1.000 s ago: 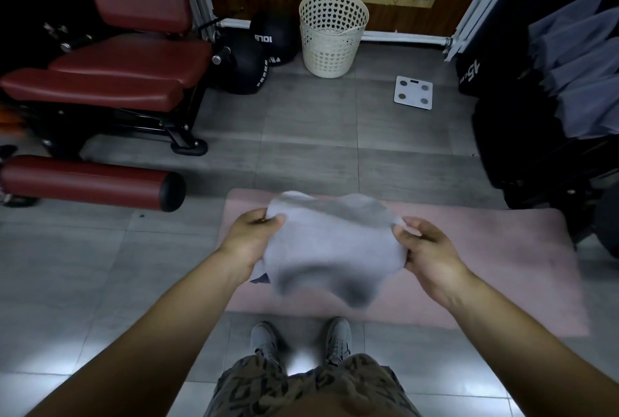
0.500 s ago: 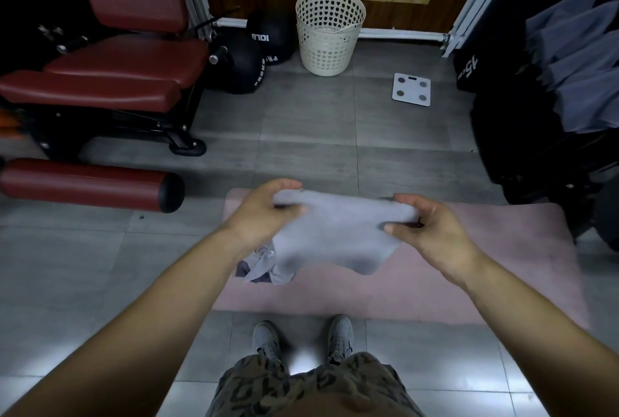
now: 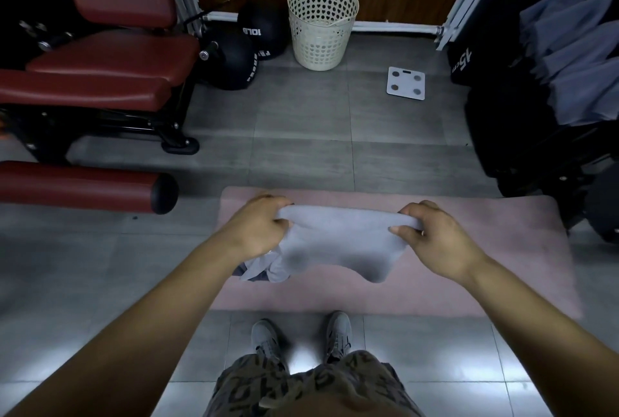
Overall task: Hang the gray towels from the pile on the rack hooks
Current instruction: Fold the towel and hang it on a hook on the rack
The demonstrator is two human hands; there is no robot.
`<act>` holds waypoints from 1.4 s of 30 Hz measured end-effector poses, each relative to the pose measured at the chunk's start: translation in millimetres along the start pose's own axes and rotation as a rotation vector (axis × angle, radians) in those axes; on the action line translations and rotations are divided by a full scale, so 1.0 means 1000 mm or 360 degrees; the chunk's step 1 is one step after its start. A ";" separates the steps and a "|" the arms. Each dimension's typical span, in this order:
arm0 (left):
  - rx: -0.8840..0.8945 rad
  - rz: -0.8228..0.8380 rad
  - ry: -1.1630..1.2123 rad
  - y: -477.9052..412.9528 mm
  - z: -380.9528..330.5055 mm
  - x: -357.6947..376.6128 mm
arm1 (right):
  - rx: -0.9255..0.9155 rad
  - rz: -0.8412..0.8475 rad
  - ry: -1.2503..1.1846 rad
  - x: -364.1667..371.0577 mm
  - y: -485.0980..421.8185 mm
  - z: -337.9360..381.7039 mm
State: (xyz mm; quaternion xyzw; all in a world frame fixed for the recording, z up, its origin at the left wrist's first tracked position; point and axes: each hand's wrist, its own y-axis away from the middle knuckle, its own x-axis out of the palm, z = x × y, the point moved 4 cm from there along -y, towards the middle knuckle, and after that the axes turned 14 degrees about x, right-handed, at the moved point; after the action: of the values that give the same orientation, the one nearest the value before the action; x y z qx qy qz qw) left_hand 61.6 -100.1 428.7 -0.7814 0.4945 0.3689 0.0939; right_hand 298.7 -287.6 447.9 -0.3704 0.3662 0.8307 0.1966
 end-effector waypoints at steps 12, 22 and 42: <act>0.0204 -0.0215 -0.0213 -0.009 0.005 0.000 | 0.0144 0.0018 -0.1025 -0.011 0.006 -0.004; 0.0113 -0.0164 0.0062 -0.051 -0.003 0.019 | 0.0275 -0.0188 -0.1386 -0.007 -0.008 -0.025; 0.0731 0.0647 0.0962 -0.328 -0.273 0.076 | -0.0143 -0.0420 -0.1234 -0.232 -0.107 -0.099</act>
State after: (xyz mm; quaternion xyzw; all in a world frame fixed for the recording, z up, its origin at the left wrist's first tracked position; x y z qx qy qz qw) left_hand 487.7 -131.3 500.5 -0.6998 0.7130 0.0146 0.0416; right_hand 560.1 -305.3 529.3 -0.0818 0.1776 0.8916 0.4084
